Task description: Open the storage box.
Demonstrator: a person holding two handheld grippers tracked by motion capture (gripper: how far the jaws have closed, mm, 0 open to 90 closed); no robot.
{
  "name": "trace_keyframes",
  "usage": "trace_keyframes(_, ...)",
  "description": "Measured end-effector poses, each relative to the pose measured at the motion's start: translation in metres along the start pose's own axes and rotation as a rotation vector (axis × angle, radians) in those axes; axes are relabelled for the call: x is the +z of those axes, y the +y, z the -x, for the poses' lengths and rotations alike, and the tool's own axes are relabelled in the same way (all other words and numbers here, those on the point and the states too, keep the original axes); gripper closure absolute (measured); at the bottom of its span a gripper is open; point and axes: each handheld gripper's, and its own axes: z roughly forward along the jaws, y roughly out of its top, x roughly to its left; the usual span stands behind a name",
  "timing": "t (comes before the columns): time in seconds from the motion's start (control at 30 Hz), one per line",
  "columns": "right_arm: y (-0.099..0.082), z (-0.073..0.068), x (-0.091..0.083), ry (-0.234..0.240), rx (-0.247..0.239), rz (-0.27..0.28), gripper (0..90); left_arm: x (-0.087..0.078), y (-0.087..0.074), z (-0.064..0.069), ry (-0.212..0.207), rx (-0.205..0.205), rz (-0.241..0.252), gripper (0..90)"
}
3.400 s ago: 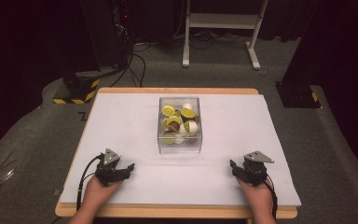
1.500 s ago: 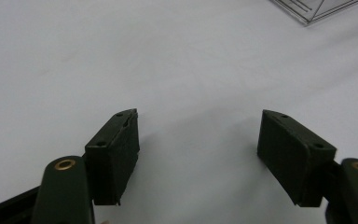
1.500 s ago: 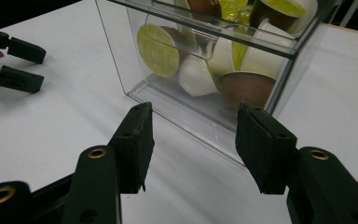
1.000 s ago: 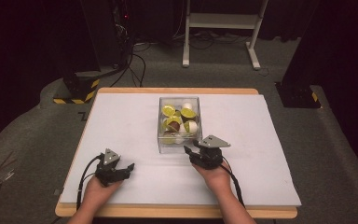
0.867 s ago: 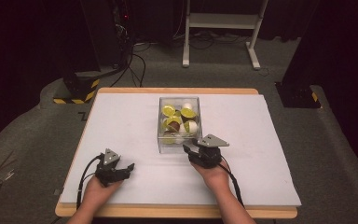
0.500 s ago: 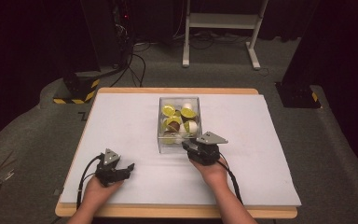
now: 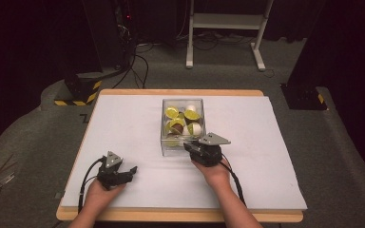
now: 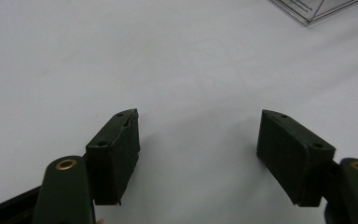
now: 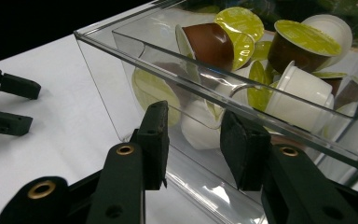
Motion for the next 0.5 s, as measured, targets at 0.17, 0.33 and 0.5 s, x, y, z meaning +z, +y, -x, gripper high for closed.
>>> trace_keyframes(0.17,0.0000,0.0005,0.0016,0.012,-0.008,0.009,64.1,0.0000,0.0001,-0.0002,0.000,0.002,0.000,29.9)
trace_keyframes(0.33,0.0007,0.0002,0.0013,0.012,-0.016,0.013,64.7,0.0000,0.0001,-0.0002,-0.001,0.002,0.000,29.9)
trace_keyframes(0.5,0.0008,0.0017,0.0008,0.017,-0.014,0.015,67.5,0.0000,0.0000,-0.0002,-0.001,0.001,0.000,29.9)
